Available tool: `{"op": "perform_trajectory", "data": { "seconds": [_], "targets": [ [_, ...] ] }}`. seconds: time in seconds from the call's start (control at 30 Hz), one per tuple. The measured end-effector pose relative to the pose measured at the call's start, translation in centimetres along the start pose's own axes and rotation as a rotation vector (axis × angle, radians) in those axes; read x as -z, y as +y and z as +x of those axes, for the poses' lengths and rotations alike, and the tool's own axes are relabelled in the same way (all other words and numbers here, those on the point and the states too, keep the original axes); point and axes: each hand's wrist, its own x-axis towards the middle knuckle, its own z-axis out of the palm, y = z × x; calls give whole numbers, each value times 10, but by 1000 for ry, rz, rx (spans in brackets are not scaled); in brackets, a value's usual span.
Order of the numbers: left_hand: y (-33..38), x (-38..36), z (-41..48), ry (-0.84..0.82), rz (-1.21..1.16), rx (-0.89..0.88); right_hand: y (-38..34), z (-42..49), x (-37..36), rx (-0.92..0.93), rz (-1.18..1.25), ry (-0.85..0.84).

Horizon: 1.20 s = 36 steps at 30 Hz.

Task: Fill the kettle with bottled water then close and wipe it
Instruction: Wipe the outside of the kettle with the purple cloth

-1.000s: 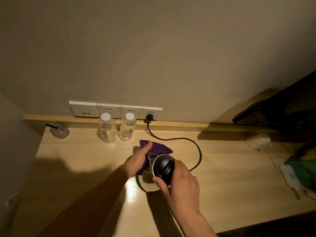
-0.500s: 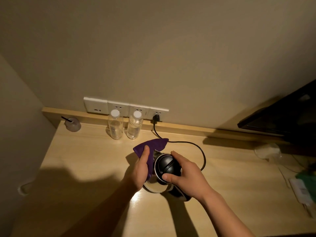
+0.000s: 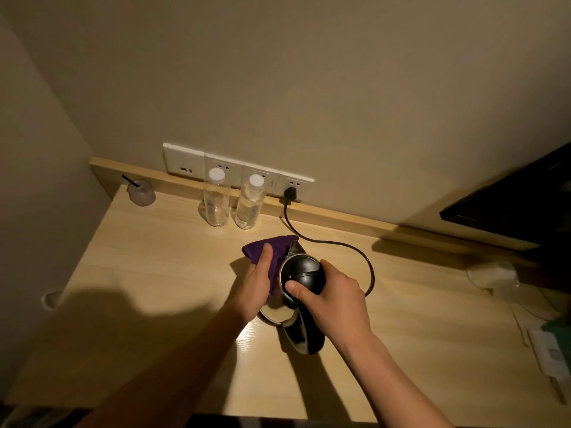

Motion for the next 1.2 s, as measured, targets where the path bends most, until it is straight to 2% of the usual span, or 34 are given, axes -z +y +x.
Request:
{"op": "perform_trajectory", "data": {
  "seconds": [0.2, 0.33, 0.5, 0.6, 0.73, 0.8, 0.9, 0.97, 1.2],
  "targets": [
    [13, -17, -48, 34, -36, -161, -5, 10, 0, -73, -117, -8],
    [2, -14, -46, 136, -48, -153, -9, 11, 3, -73, -125, -35],
    [-8, -11, -41, 213, -138, -56, -11, 15, 5, -122, -162, -68],
    [-1, -14, -48, 175, -161, -50, -12, 30, 19, -122, -145, -208],
    [-3, -32, -64, 163, -245, -162, -6, 40, 33, -105, 26, -376],
    [-9, -41, -72, 178, -274, -188, -4, 38, 31, -74, 51, -383],
    [-17, -53, -84, 198, -179, -260, -7, 35, 28, -28, 27, -379],
    [-29, -59, -85, 209, -145, -242, -7, 36, 28, -19, 9, -378],
    [-45, -54, -84, 217, -243, -164, -1, 38, 26, -13, -5, -364]
  ]
}}
